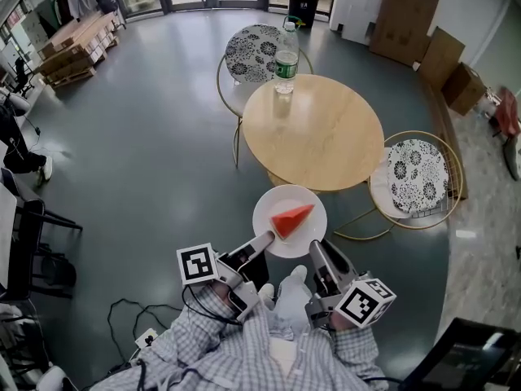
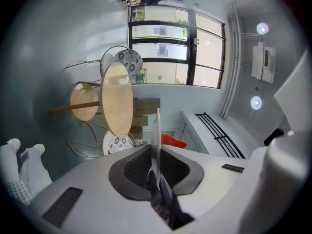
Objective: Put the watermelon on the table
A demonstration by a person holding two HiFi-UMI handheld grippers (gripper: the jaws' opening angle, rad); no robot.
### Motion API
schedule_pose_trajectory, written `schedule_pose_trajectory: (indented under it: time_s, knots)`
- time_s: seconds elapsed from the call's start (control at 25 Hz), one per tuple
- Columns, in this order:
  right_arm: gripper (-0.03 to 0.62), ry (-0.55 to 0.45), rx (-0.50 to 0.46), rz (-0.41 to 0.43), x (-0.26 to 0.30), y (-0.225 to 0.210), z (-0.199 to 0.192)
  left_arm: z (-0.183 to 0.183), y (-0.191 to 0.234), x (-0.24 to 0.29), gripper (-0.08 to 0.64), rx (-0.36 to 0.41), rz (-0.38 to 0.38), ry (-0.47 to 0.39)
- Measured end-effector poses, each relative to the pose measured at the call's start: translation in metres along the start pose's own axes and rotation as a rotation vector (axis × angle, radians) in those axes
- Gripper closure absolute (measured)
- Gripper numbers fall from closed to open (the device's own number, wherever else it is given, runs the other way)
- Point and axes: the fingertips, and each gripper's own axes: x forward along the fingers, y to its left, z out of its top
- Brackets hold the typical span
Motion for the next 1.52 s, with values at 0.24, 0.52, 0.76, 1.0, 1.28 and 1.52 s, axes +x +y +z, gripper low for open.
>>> schedule_pose_trajectory:
  time_s: [0.24, 0.52, 0.76, 1.0, 1.28, 1.52]
  knots:
    - [0.502, 0.001, -0.006, 0.002, 0.003, -0.002, 0.005, 0.002, 0.001, 0.004, 0.52, -0.006, -0.002, -0.007]
    - [0.502, 0.004, 0.007, 0.002, 0.01, -0.012, 0.016, 0.008, 0.001, 0.019, 0.52, -0.009, 0.005, -0.012]
    - [0.502, 0.002, -0.005, 0.005, 0.019, -0.031, 0.035, 0.014, 0.006, 0.045, 0.52, -0.007, 0.009, -0.028]
    - [0.502, 0.01, -0.02, 0.019, 0.032, -0.048, 0.065, 0.024, 0.003, 0.078, 0.52, -0.007, -0.002, -0.059]
    - [0.502, 0.039, -0.025, 0.041, 0.049, -0.075, 0.106, 0.037, 0.004, 0.124, 0.52, -0.007, 0.005, -0.094]
    - [0.502, 0.061, -0.023, 0.056, 0.06, -0.089, 0.129, 0.045, 0.002, 0.15, 0.52, -0.003, 0.004, -0.121]
